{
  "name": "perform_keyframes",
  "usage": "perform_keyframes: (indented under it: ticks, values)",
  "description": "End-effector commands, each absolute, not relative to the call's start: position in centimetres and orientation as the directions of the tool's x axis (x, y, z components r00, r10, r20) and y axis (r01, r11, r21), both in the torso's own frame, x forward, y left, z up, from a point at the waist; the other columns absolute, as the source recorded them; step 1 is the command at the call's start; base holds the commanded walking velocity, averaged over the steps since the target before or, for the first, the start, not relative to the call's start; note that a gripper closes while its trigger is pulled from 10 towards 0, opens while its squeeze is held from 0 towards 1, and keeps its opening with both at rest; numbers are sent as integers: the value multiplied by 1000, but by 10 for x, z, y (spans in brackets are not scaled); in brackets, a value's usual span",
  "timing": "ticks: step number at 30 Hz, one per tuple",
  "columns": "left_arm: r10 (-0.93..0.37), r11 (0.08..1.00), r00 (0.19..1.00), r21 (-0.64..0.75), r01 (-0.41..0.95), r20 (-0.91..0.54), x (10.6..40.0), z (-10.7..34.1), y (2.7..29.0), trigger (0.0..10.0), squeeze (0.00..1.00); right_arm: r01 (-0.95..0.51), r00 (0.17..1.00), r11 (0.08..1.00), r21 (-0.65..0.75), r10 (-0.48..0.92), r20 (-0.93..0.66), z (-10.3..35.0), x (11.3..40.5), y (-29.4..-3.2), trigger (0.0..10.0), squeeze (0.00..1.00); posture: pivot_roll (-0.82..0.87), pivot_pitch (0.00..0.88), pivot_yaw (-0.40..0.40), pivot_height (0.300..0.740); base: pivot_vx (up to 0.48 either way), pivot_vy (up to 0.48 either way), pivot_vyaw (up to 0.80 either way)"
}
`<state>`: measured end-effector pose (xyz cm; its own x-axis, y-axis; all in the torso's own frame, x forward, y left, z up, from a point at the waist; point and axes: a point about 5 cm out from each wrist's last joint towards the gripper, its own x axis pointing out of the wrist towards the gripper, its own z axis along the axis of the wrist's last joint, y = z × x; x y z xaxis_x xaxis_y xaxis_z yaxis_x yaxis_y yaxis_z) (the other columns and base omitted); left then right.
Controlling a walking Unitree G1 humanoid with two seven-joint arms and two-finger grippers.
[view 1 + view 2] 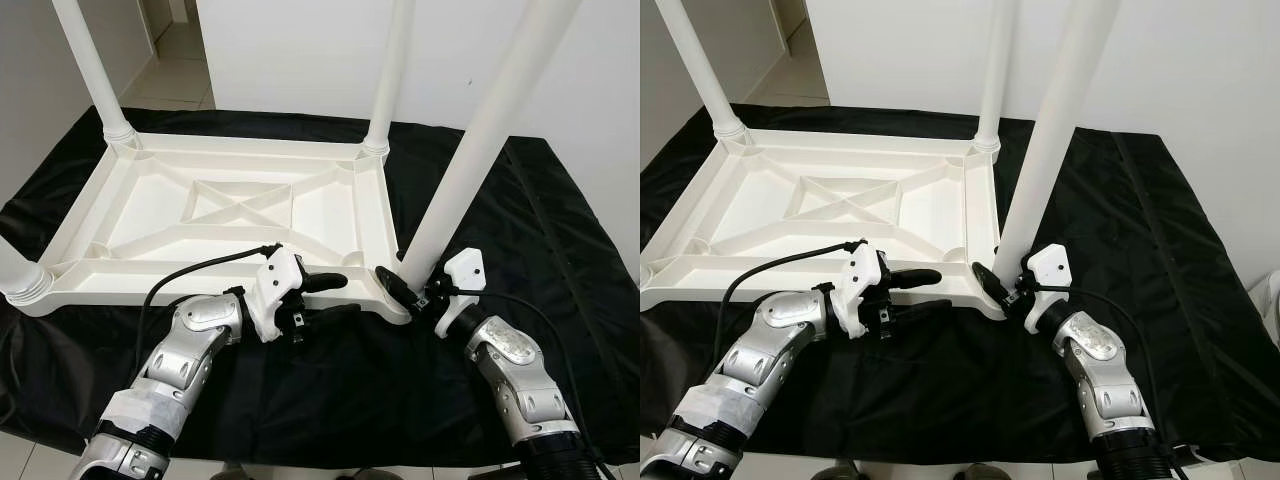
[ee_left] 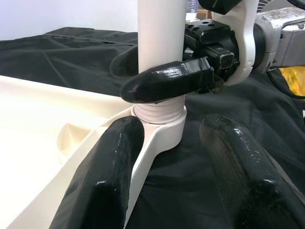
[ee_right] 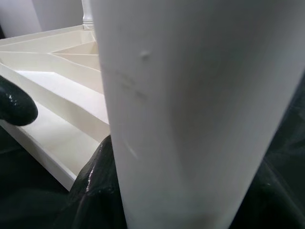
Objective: Building children table
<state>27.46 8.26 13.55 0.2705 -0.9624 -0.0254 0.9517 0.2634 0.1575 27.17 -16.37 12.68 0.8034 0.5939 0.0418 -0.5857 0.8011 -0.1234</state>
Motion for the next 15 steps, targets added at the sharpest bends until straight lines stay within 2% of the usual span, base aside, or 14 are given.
perform_keyframes:
  ticks: [1,7,8,9,10,15]
  values:
    - [-970,230,240,166,959,-41,274,135,79,10000,0,-577,812,810,-104,582,32,122,268,-163,10000,0,-29,0,-11,740,0,0,0]
    - [-970,229,238,167,959,-40,275,135,79,10000,0,-526,845,846,-93,532,56,125,269,-162,10000,0,-27,0,-12,740,0,0,0]
    - [-971,228,238,168,959,-40,274,135,80,10000,0,-412,905,909,-62,416,86,130,270,-159,10000,0,-21,0,-15,740,0,0,0]
    - [-971,228,238,168,959,-40,274,135,80,10000,0,-412,905,909,-62,416,86,130,270,-159,10000,0,-21,0,-15,740,0,0,0]
    - [-971,228,238,168,959,-41,274,135,80,10000,0,-344,934,938,-46,346,85,130,271,-158,10000,0,-20,0,-16,740,0,0,0]
    - [-970,228,238,167,959,-44,273,134,81,10000,0,-217,971,976,-31,219,94,130,267,-147,10000,0,-16,0,-18,740,0,0,0]
